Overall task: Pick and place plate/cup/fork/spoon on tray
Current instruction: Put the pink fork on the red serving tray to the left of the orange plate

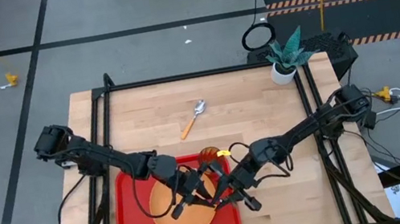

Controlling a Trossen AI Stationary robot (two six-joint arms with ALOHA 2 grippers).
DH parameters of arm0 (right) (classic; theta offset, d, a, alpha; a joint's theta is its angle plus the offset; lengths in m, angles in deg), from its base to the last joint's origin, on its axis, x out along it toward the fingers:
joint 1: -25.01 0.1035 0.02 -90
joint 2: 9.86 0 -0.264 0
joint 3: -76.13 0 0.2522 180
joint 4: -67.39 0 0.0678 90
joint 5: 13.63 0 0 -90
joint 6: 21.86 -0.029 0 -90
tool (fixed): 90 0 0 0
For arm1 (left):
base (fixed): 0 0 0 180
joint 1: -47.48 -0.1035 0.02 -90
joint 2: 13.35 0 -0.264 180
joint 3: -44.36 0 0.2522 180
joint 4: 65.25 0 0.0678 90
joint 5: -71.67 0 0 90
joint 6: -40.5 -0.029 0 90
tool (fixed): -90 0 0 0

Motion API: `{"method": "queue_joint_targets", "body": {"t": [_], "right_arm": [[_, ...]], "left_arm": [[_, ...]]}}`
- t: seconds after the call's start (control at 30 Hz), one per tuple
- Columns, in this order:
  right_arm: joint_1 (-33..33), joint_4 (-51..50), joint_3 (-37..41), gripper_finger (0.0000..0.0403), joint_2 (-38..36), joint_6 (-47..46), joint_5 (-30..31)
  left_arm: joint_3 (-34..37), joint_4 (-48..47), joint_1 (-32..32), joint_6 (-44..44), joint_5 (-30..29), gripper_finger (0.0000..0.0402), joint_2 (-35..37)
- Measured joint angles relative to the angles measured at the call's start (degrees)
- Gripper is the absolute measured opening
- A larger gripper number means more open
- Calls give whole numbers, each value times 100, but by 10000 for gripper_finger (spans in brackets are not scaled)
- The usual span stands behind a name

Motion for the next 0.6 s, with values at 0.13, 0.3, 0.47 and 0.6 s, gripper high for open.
{"method": "queue_joint_targets", "body": {"t": [0.13,0.3,0.47,0.6], "right_arm": [[0,-37,0,44,-2,-95,32],[22,-58,0,41,-42,-475,68],[22,-434,4,23,-270,-651,174],[92,-1073,4,6,-568,-479,992]], "left_arm": [[-4,-40,12,66,-209,38,0],[-2,-35,98,36,-870,76,4],[-2,-36,171,-85,-1673,128,17],[-2,8,227,-116,-2112,158,109]]}}
